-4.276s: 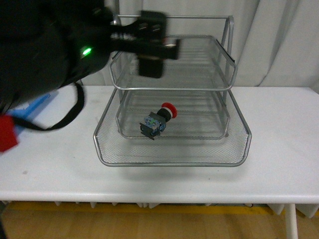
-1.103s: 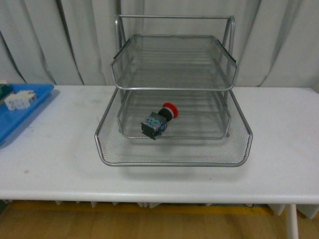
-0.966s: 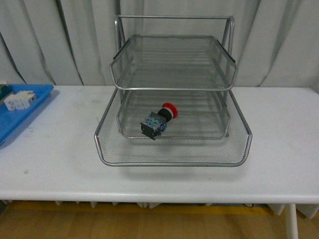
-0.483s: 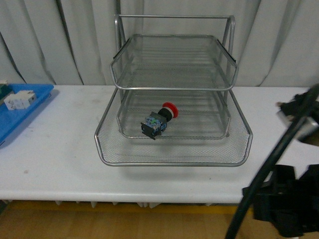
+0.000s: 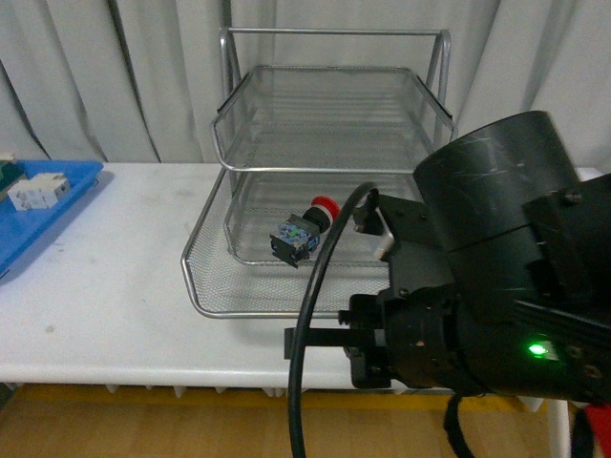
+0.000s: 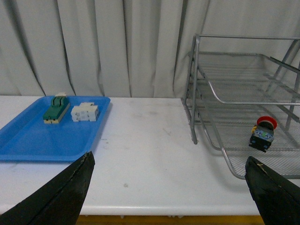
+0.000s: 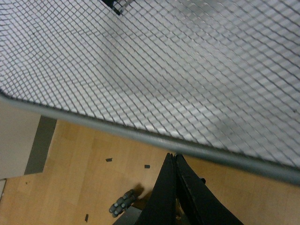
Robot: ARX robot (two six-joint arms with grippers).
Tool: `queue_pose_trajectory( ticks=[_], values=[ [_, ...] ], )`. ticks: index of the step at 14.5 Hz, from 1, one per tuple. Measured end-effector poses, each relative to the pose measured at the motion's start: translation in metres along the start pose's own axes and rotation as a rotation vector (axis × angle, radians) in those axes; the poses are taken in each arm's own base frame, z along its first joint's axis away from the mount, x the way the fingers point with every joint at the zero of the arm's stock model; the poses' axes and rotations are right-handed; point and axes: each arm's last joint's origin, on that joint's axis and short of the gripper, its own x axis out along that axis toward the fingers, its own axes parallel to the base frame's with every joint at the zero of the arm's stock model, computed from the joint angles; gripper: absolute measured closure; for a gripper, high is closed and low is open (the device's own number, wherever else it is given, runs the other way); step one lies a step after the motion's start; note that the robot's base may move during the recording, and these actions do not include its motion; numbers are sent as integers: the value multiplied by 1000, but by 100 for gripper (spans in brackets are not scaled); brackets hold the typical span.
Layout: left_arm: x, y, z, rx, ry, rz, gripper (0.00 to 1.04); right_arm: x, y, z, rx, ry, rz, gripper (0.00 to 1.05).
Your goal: Place button on rack with both arms
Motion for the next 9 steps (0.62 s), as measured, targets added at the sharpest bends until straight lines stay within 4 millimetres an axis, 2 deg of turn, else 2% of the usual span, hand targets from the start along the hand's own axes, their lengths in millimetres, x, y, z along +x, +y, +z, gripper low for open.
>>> queue_pose_trajectory(
  ticks=[3,5,9],
  values=[
    [0,0,0,0,0,0,7,29,8,8,-36,-37,-49,103],
    [0,0,0,0,0,0,7,40,12,17,-65,-57,-63,103],
    [0,0,0,0,0,0,7,63,13,65,-104,-158,-116,103]
  ],
)
